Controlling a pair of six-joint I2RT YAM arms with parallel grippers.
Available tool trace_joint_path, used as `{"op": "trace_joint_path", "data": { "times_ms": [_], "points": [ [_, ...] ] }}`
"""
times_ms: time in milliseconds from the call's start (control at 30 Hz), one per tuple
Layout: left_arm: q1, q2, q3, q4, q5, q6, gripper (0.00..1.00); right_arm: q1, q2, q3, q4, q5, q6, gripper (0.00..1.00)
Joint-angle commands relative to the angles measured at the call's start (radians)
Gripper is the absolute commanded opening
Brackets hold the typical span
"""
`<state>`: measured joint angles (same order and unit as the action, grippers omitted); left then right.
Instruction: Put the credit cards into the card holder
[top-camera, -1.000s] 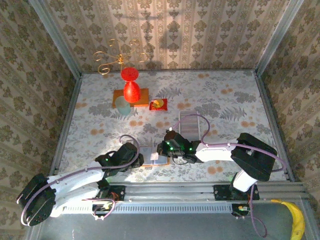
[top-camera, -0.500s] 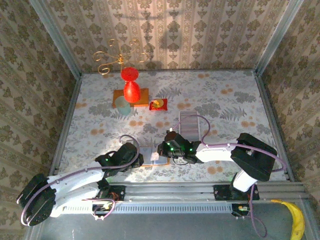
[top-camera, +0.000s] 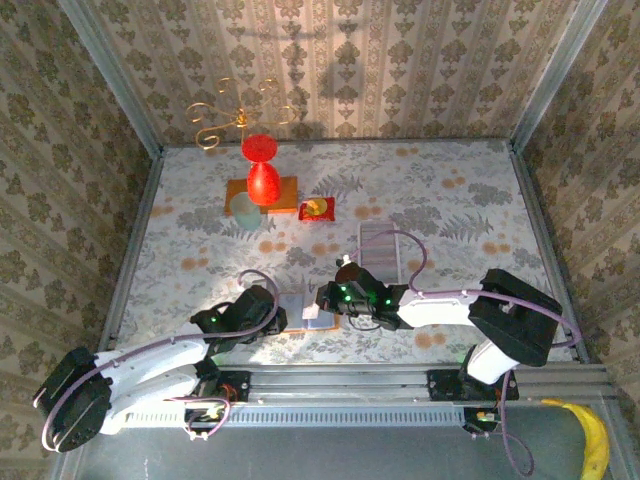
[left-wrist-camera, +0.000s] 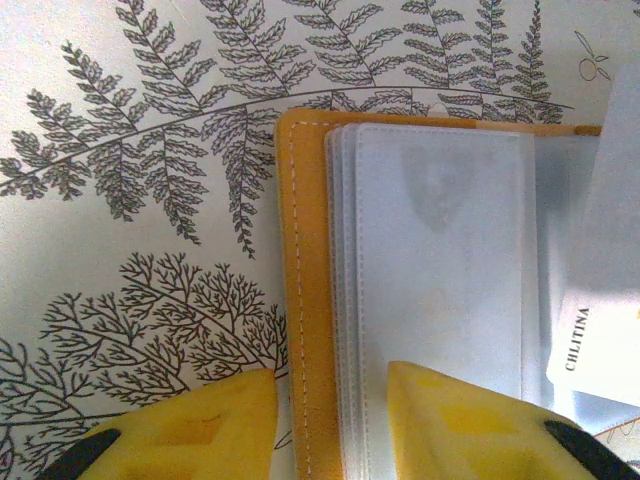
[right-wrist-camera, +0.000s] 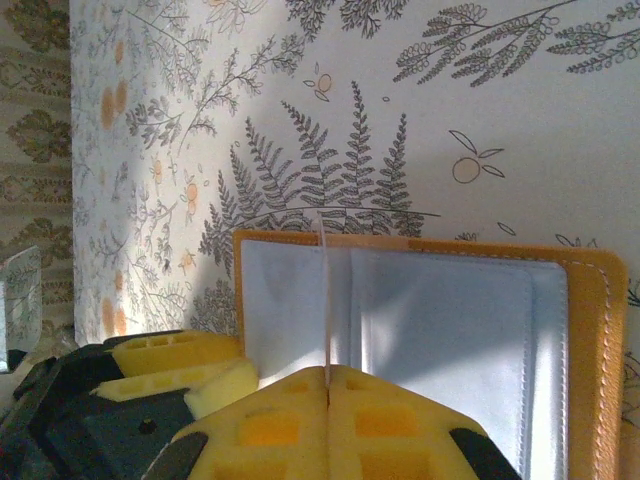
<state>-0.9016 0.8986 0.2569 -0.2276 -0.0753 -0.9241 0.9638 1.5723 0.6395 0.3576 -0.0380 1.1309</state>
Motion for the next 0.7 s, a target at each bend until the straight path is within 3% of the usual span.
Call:
{"op": "trace_joint_path", "data": {
  "times_ms": [0, 667],
  "points": [
    [0.006, 0.006, -0.029, -0.006, 0.0, -0.019, 0.35, -0.002, 0.017, 0.004, 0.03, 0.008, 0.009, 0.0],
    [0.005, 0.001, -0.035, 0.002, -0.002, -0.025, 0.34, 0.001, 0.065, -0.008, 0.028, 0.009, 0.019, 0.0]
  ]
}}
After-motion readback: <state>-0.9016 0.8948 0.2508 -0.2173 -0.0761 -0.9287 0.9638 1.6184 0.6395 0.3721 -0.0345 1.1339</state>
